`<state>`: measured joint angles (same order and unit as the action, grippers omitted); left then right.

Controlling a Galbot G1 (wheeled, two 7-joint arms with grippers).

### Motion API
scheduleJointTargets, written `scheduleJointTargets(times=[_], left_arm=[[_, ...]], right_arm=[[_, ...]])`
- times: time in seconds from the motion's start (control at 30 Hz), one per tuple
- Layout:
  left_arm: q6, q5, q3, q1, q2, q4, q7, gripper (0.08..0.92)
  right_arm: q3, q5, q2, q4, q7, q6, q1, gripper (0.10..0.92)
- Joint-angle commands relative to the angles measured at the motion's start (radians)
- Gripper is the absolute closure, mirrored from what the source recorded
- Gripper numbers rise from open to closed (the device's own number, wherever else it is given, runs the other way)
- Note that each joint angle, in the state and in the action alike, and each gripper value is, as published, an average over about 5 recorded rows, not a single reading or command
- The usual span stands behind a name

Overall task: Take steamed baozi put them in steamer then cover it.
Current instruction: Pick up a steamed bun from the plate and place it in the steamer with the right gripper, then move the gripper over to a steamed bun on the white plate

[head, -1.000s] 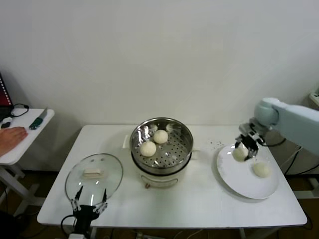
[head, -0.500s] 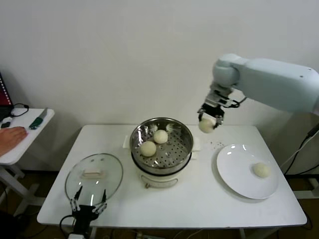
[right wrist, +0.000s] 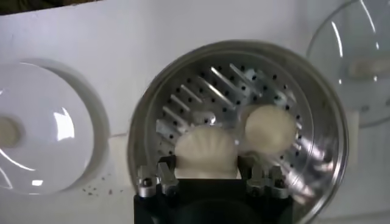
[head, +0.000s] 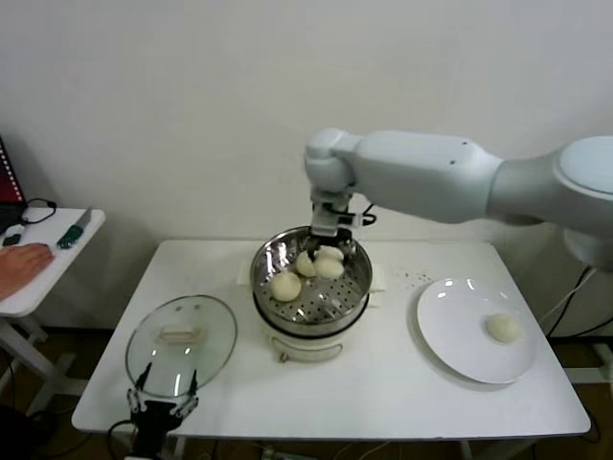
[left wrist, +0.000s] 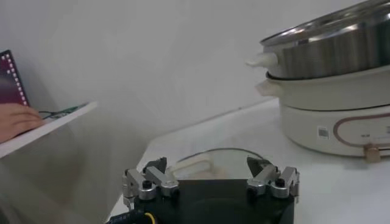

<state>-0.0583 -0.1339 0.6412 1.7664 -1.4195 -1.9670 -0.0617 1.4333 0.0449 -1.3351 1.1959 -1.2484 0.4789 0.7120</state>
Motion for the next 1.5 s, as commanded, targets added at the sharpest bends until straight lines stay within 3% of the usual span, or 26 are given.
scheduleJointTargets(times=[0.03,0.57,0.8,1.07,1.17,1.33,1.5], left_arm=[[-0.005,0.012,0.001,0.007,0.001,0.013,0.000,0.177],[-0.008,0.025,-0.004,0.003,-0.002,0.032,0.000,0.177],[-0.004,0.028,-0.002,-0.008,-0.005,0.033,0.000,0.177],[-0.007,0.033,-0.001,-0.009,-0.005,0.035,-0.001,0.177],[-0.008,0.032,-0.002,-0.008,-0.006,0.029,-0.002,0.177],[-0.006,0.027,-0.010,-0.001,-0.004,0.020,-0.002,0.177],[-0.004,0.020,-0.016,-0.002,-0.006,0.011,-0.002,0.177]], right_arm=[[-0.013,-0.082,-0.101,0.008,0.011,0.053,-0.119,0.355],[0.052,-0.048,-0.078,-0.001,0.014,0.027,-0.132,0.340],[0.019,-0.081,-0.085,-0.022,0.012,0.042,-0.127,0.219],[-0.036,-0.040,-0.001,-0.005,0.014,0.028,-0.029,0.203],[-0.017,0.040,0.075,0.000,0.043,-0.039,0.037,0.202],[0.171,0.234,0.253,0.041,0.277,-0.282,0.155,0.203],[0.228,0.390,0.427,0.055,0.272,-0.529,0.170,0.203]])
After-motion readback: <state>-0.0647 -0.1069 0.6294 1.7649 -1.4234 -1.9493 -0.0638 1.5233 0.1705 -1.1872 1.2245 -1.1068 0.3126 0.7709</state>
